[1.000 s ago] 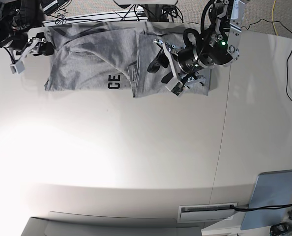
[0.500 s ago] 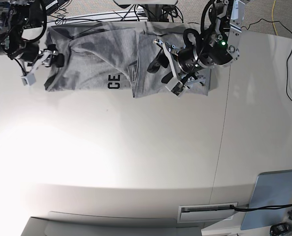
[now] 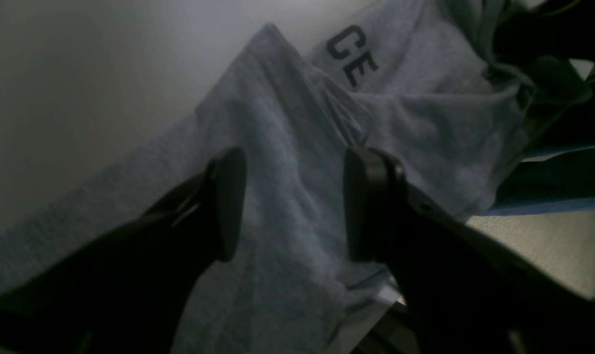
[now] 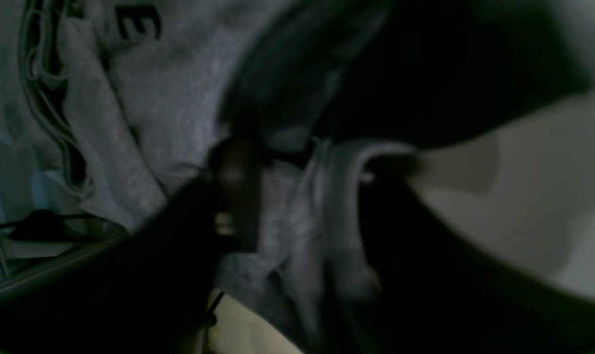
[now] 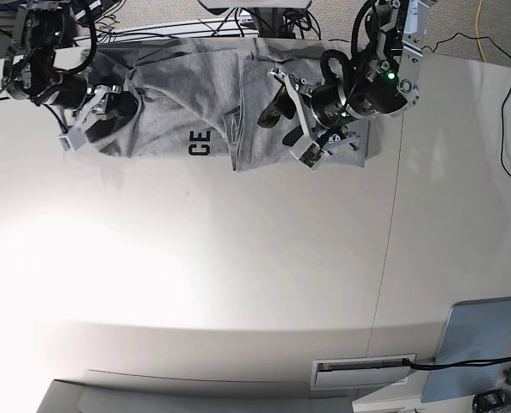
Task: Fold the T-shirt properly
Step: 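Lift the collar end with the right gripper and fold it over the hem fold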
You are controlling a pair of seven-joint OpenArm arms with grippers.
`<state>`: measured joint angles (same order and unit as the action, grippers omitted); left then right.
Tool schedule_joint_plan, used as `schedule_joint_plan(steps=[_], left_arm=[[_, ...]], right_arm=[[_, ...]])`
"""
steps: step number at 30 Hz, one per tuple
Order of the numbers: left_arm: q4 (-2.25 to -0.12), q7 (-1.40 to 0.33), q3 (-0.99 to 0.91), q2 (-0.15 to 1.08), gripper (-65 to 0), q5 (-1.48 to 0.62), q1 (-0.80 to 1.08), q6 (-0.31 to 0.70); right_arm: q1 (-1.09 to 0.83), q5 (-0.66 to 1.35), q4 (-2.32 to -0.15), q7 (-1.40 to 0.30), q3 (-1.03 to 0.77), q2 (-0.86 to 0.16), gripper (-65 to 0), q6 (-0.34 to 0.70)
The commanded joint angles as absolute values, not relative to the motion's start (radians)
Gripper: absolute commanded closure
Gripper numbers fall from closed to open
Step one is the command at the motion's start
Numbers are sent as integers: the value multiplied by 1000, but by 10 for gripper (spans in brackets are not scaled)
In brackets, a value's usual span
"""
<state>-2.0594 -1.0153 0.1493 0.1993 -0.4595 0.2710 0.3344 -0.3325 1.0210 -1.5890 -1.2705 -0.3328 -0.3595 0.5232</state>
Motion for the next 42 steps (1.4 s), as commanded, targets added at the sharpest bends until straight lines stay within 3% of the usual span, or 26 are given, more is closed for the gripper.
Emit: schedule_joint_plan(steps=[1,3,14,19,23,27,34,42], left_arm=[[-2075,-994,148,200,-321,-470,266,342],[-2075,-994,148,200,-321,-454,266,342],[-2075,-994,148,200,-321,-414,266,341],[-2075,-994,148,200,-321,-414,266,341],[-2075,-993,147,200,-321,-402,271,342],[-2074,-956,147,200,-321,-278,305,334],[-1968,-936,114,202,-322,-133,340,304],[-1812,-793,104,202,-321,-165,340,392]], right_arm=[[-335,1000,-1595,-1280,-335,-371,-93,530],[-330,955,-1595,-1279,-336,-373,0,557],[-326,916,-1596,-1275,-516,-399,0,558],[-327,998,-1621,-1331,-629,-399,0,577],[-330,1113,-1771,-1396,-653,-395,0,577],[-349,1086,-2021,-1384,-638,-343,0,562],[-369,871,-2356,-1252,-411,-166,0,476],[-369,614,-2356,-1169,-18,-38,0,405]])
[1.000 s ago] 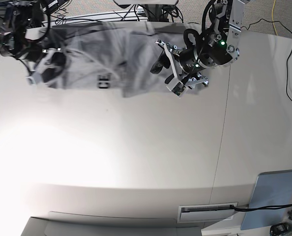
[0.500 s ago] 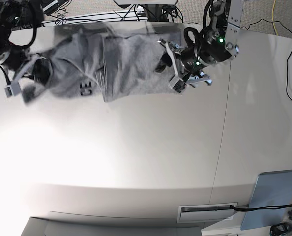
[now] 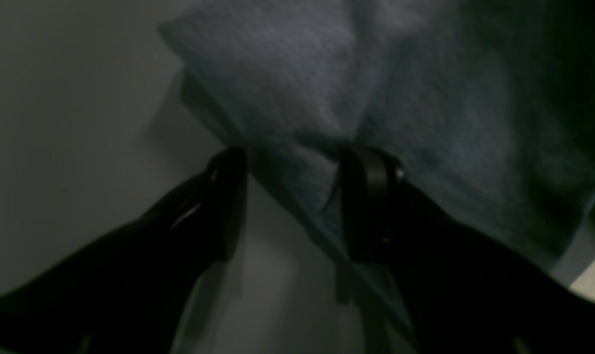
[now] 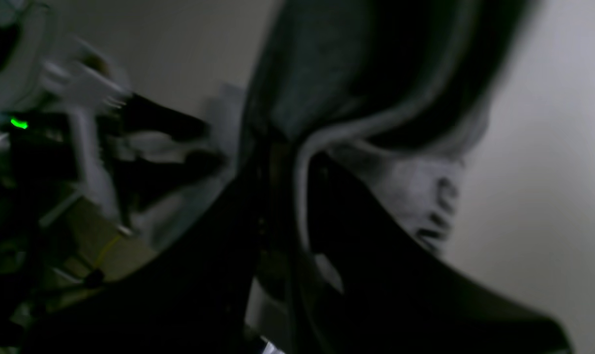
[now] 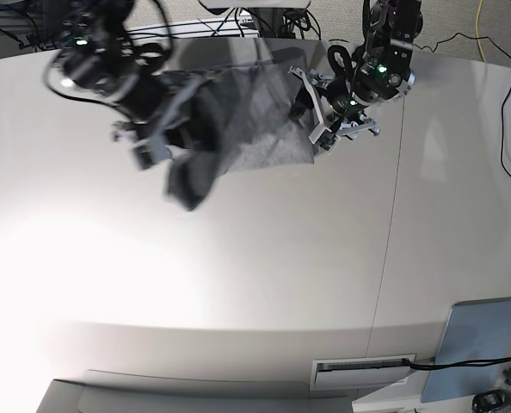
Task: Fold the T-shirt properly
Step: 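Lift the collar end with the right gripper and fold it over the hem fold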
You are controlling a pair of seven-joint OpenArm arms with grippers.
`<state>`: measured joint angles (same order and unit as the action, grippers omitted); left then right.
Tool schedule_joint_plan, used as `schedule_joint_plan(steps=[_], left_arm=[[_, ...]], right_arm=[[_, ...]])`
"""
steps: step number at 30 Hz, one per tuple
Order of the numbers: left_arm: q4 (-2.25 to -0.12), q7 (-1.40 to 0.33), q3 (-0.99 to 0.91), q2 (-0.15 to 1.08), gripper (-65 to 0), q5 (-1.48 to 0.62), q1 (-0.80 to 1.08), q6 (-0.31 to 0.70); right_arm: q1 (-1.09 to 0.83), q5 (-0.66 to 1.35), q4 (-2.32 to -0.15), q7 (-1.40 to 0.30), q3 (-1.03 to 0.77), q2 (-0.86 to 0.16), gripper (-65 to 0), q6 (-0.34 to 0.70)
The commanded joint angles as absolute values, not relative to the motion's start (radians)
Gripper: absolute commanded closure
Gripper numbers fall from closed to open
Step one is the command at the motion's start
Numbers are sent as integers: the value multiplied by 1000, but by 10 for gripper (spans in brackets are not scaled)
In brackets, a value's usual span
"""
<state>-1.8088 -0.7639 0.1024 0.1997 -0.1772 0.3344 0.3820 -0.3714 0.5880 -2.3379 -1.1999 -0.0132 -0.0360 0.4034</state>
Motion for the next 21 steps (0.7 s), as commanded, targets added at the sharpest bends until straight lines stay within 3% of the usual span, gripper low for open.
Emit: schedule_joint_plan(steps=[1,6,14,21], left_arm=[[-1812,-792,104,200,-321,-180,340,395],[-1812,-792,104,200,-321,-239,315,414],[-1812,-792,104,200,-321,-248,281,439],[-1816,-793,104,200,-322,-247,274,440]], right_arm=[[-369,570,-2356,-1161,20,-27,0,390],[-370,451,-2356,-1131,142,-1,0,342],[-377,425,-2356,-1121,162,7,0,344],[-380,505,-2312,-1126,162,-17,0,476]])
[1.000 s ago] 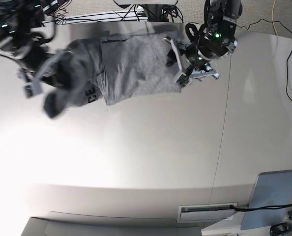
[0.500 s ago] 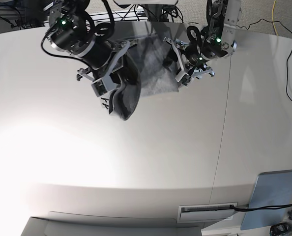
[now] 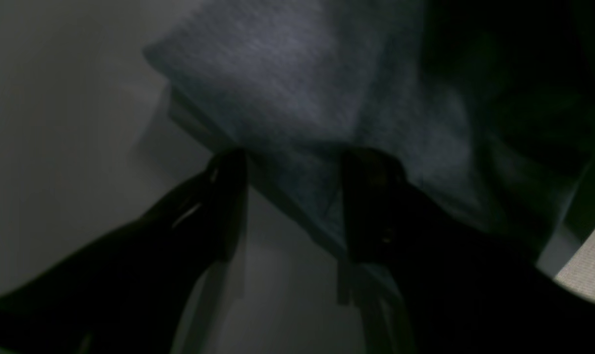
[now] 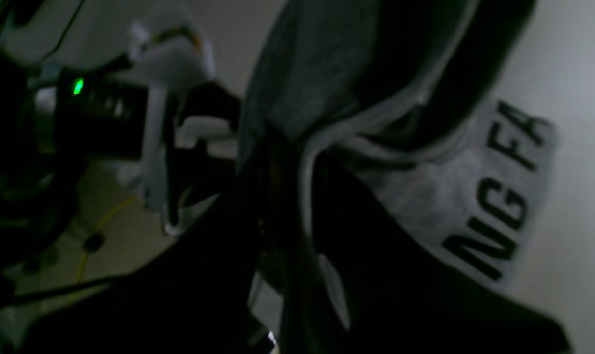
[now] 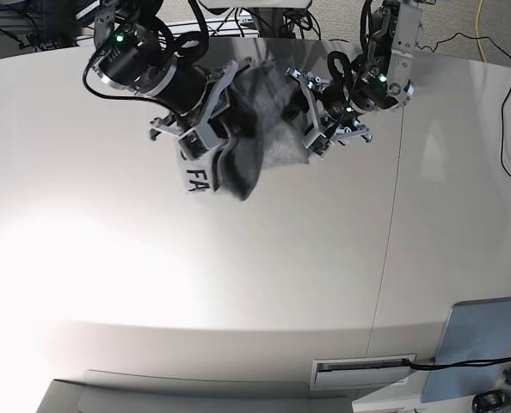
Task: Fold the T-shirt properly
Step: 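Lift the collar end with the right gripper and fold it over the hem fold, then lift the folded bundle with both grippers and flip it over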
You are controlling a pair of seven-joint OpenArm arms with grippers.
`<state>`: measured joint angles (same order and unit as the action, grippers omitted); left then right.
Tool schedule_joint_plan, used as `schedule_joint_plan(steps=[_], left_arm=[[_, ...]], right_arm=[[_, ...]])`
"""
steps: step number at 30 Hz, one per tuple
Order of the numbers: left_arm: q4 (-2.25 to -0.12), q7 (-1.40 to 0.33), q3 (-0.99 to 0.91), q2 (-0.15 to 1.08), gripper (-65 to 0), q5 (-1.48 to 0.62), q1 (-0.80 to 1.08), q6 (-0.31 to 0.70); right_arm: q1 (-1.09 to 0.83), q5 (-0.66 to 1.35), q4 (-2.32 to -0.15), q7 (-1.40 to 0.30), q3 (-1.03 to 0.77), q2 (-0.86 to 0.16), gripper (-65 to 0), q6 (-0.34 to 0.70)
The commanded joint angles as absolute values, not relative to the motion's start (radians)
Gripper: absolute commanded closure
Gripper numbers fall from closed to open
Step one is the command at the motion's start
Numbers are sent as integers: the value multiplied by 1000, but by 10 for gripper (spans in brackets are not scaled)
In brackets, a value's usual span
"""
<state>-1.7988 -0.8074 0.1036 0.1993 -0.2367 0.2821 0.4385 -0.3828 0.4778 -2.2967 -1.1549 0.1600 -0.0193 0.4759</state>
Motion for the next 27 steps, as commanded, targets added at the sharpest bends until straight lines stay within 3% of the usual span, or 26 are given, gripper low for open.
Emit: schedule_joint_plan(steps=[1,5,7,16,20,24,27], left_arm=[[-1820,-797,104,200,-322,-247,274,440],[-1849,-834,101,200,-322,-247,274,439],[-1868,-847,101,200,-322,-247,274,439],[-1934,-863,-23,200,-322,-243,274,439],[-1950,-913,-146,202,-312,-377,280,443],[-1989,-1011,-223,202,-174,-659,308,572],[-2009,-1089,-222,202,-67,-852,331,655]], right_arm=[[-380,516,-2307,-1126,162,-17,-15,489],[-380,608,-2307,-1125,162,-17,-201,490],[-380,654,-2307,-1125,162,-17,-250,490],[-379,714,-2309,-1122,159,-17,-251,517],[-373,668,-2309,-1089,105,-17,-251,517],[-334,546,-2309,-1084,6,-33,-238,497],[-312,473,-2305,-1049,-60,-73,-166,482]])
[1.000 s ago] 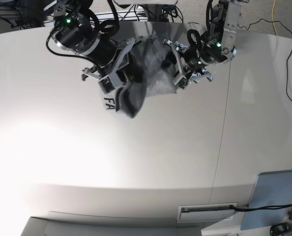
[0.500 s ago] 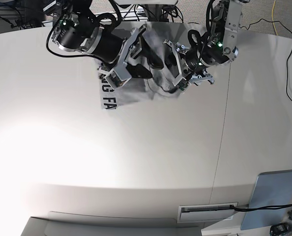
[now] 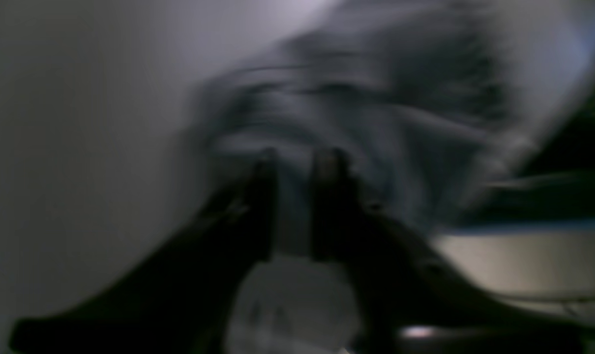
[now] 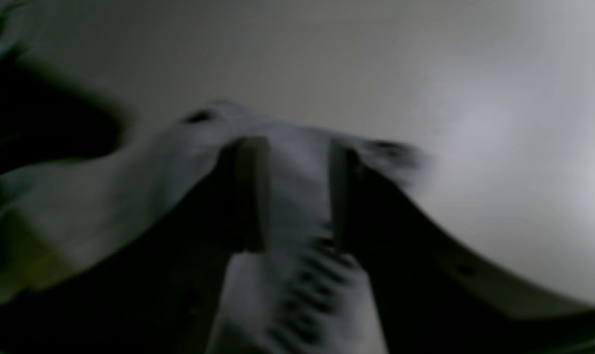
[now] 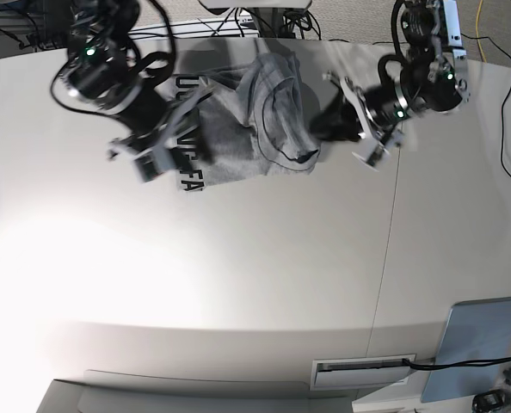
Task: Fold the T-shirt properly
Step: 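Lift the folded bundle with both grippers and flip it over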
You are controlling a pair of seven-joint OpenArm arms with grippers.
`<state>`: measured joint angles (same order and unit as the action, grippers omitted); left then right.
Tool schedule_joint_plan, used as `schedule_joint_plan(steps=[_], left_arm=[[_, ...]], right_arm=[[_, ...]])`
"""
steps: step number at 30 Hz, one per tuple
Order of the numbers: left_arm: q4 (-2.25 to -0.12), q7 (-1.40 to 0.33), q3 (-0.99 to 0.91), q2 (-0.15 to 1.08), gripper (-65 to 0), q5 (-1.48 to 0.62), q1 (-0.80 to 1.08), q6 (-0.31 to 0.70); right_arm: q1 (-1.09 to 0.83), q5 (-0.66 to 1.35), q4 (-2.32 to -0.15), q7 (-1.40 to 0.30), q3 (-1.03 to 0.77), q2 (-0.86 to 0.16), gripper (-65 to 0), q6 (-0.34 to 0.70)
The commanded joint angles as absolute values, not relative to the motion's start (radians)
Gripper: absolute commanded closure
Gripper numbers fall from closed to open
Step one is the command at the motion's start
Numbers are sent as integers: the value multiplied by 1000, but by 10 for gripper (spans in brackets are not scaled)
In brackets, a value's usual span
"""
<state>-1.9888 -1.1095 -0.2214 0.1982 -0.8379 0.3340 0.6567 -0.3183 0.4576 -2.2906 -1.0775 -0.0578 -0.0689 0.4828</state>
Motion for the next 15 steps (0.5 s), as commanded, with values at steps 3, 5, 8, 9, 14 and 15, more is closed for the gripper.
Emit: schedule_joint_plan(steps=[3,5,8,9,14,15], left_arm=[[-2011,-1150,-192,200,-27,-937,347,687],[-2011,-1170,-150,200,-27,-936,358,698],[-2010,-1203,-69,200,-27,-926,375,698],[-2010,-1208,-41,200,-27,-903,381,698],[-2004,-1176,59,200,-27,-707,386,698],[-1996,-1151,67,200,-27,-682,385,698]], right_arm=[[-297,455,-2271,-1014,-100,-117,-87,475],[-279,451,-2224,-1011,-99,-138,-37,475],[-226,448,-2131,-1011,-92,-147,-13,476],[-201,447,-2104,-1011,-87,-146,-13,476],[-91,419,-1984,-1012,-49,-147,-12,480],[-74,411,-1956,-1012,-35,-146,-12,479]])
